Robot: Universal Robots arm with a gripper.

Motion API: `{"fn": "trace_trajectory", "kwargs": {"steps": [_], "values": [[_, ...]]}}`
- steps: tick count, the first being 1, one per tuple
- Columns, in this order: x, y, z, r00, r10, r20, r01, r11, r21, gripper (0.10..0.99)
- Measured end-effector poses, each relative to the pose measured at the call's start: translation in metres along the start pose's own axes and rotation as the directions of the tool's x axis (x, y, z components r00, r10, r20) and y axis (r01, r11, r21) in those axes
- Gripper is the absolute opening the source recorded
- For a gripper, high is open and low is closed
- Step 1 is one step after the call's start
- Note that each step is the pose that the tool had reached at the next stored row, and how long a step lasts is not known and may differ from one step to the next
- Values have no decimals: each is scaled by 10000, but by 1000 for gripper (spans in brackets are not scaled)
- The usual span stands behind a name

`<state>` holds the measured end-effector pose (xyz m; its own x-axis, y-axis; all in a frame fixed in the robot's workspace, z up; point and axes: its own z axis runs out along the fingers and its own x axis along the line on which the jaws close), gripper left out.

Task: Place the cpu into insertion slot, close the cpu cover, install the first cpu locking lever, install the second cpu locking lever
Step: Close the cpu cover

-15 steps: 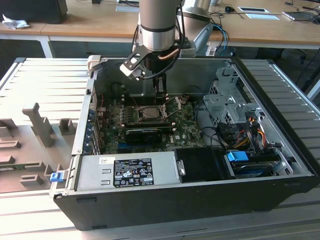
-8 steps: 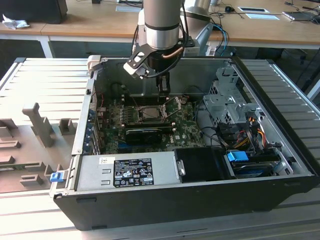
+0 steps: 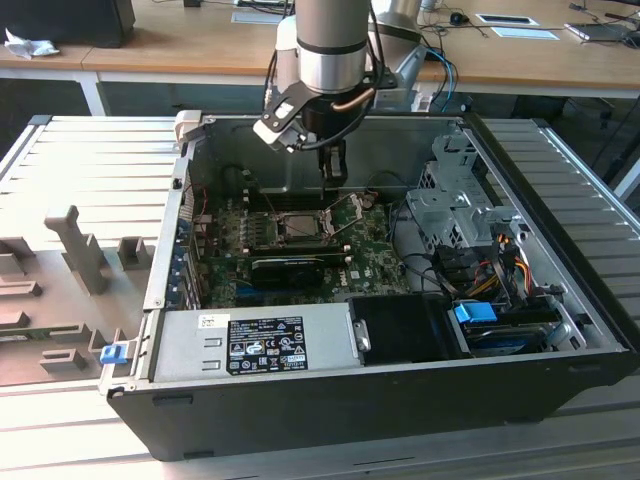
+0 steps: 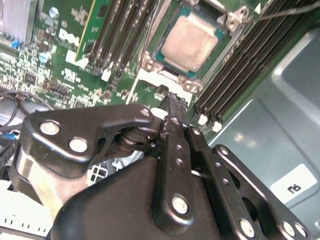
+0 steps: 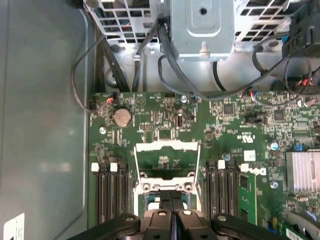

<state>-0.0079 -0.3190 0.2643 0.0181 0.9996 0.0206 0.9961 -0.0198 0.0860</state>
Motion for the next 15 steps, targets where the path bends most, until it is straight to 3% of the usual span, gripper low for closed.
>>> {"fn": "trace_trajectory", "kwargs": {"steps": [3, 8, 15], "values": [[1, 29, -8, 10000, 1, -5, -1, 10000, -3, 106], [3, 170, 5, 10000, 0, -2, 0, 10000, -1, 106], [4, 216, 10, 10000, 1, -2, -1, 10000, -1, 106]]}}
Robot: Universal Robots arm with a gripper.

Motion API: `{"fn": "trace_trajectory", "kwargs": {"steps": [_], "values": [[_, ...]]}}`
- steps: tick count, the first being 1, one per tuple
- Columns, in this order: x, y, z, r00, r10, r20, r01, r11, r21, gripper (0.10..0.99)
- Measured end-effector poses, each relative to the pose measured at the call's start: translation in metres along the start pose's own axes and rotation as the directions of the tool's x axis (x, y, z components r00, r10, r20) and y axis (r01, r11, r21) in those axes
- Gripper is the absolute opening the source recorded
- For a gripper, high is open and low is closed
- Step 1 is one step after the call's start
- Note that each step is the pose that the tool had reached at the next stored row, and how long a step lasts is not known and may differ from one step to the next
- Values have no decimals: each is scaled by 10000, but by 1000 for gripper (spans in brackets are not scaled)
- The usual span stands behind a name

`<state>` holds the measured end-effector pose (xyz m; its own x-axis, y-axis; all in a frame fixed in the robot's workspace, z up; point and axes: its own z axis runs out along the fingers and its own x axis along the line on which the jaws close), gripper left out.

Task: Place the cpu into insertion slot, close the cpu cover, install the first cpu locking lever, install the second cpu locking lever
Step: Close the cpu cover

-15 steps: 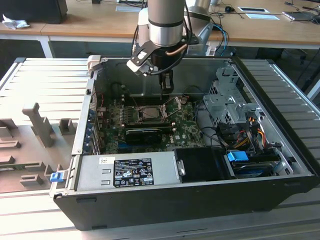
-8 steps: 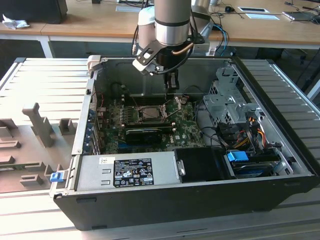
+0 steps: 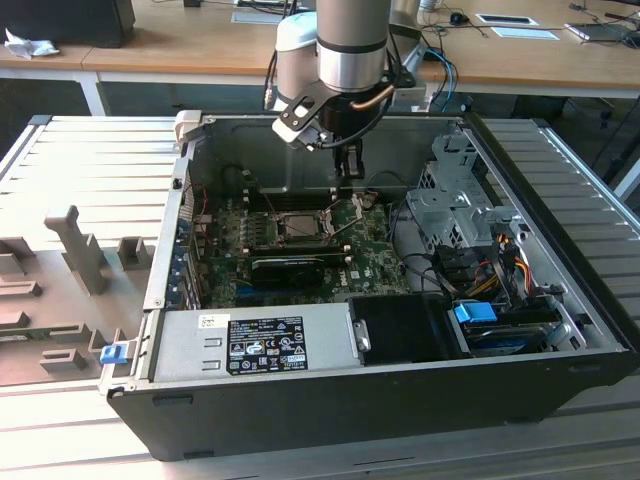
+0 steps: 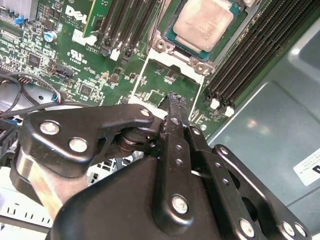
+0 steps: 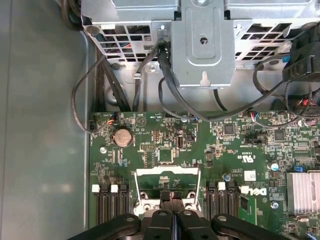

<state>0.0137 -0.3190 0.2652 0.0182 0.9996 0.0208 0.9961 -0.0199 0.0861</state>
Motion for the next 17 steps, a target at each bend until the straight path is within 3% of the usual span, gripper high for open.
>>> {"fn": "trace_trajectory", "kwargs": {"steps": [17], "values": [[2, 88, 8, 10000, -1, 0, 1, 10000, 0, 106]]}}
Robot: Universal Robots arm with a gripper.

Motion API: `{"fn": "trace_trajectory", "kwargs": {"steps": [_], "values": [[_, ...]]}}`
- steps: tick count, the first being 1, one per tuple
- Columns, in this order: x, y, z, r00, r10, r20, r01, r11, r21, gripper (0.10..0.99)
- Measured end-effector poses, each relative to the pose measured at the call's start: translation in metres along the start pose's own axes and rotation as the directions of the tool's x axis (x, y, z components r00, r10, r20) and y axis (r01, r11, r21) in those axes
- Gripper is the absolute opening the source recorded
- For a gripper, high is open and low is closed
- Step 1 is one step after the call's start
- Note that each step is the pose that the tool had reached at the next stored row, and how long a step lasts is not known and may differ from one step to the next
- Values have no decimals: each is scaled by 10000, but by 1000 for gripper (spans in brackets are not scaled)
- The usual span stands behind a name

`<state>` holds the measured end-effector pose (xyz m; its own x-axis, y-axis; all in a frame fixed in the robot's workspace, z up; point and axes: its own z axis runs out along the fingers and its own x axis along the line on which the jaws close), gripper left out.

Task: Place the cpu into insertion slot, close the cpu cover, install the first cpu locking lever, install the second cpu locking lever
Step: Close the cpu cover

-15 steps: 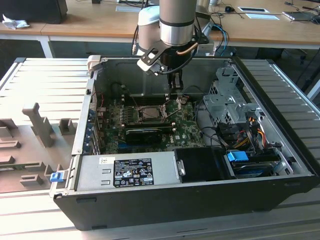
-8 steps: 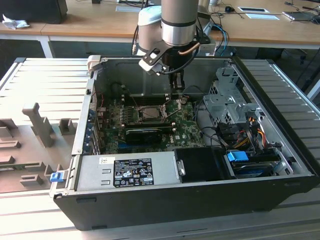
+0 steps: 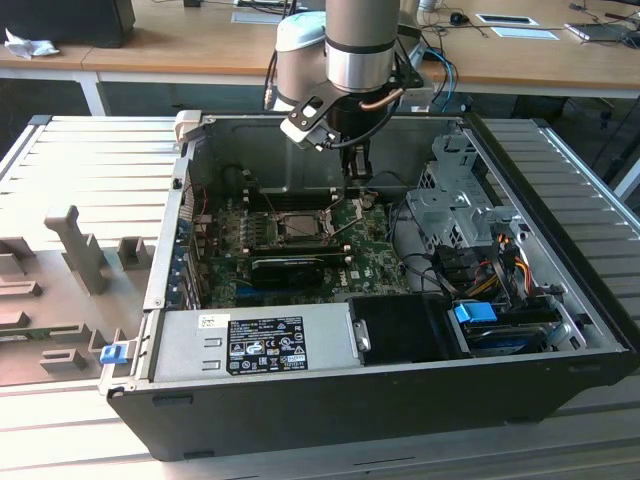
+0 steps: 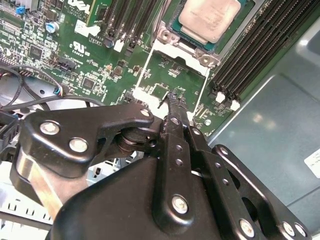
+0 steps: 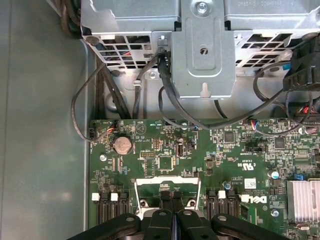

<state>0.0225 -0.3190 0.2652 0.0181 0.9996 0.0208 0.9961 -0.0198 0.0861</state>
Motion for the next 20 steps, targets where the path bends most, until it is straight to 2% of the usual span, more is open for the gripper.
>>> {"fn": "trace_trajectory", "kwargs": {"steps": [6, 8, 18, 20], "values": [[1, 40, 4, 10000, 1, 0, -1, 10000, 0, 106], [2, 88, 8, 10000, 0, 0, 0, 10000, 1, 106], [3, 146, 16, 10000, 0, 0, 0, 10000, 1, 106], [2, 189, 24, 10000, 0, 0, 0, 10000, 3, 106]]}}
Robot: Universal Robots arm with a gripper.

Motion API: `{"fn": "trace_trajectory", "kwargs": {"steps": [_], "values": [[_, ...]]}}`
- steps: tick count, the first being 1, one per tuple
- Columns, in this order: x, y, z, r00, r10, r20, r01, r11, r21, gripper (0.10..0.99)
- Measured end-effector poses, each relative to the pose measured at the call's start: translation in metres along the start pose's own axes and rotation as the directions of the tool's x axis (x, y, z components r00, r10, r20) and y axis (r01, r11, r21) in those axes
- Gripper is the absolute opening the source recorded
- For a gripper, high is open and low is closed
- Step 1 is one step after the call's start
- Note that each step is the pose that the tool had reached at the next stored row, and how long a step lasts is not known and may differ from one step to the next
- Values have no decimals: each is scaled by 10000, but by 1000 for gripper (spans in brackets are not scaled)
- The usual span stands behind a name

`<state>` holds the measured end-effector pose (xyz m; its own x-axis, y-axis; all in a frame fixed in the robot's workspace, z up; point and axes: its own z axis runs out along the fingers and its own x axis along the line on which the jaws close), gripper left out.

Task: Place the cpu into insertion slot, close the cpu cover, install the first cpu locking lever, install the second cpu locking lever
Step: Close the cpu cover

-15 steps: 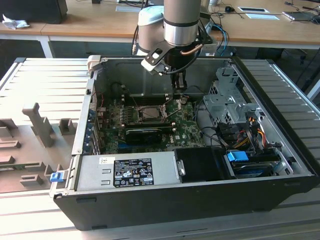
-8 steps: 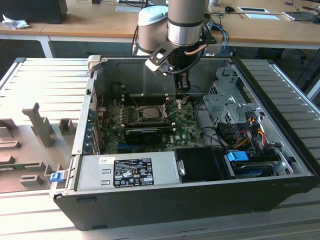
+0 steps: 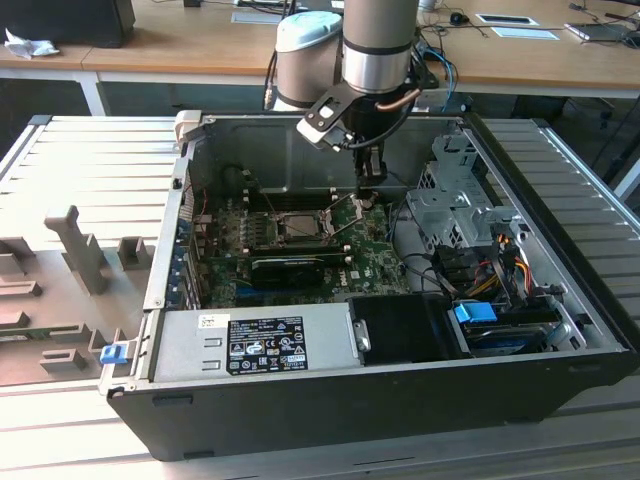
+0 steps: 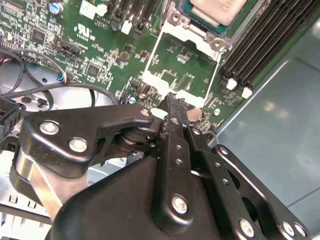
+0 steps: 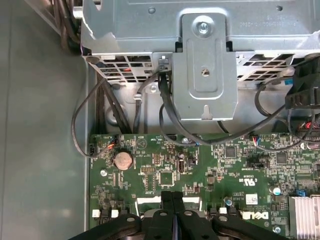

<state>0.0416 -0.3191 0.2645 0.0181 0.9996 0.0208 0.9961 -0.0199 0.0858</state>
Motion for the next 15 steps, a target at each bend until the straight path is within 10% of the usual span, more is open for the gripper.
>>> {"fn": "trace_trajectory", "kwargs": {"steps": [11, 15], "values": [[1, 172, 201, 10000, 0, -1, 0, 10000, 11, 106], [0, 176, 217, 10000, 16, -23, -15, 9977, 678, 106]]}}
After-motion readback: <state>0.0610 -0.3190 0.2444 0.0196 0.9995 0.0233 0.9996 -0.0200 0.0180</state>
